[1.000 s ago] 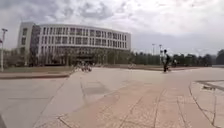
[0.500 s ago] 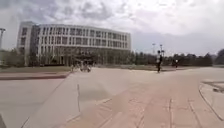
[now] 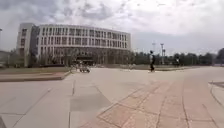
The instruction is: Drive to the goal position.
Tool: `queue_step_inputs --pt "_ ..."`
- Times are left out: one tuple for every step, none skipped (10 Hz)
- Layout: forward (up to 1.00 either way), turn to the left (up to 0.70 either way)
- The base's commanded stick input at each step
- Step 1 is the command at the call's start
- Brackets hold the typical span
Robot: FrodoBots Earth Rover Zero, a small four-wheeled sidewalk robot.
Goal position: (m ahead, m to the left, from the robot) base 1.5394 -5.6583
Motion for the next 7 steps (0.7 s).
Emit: queue_step_inputs --pt "0.7 0.0" --pt "0.7 0.0" --pt "0.7 0.0" --pt "0.7 0.0" --pt "0.7 0.0" --pt "0.7 0.0" --pt "0.7 0.0"
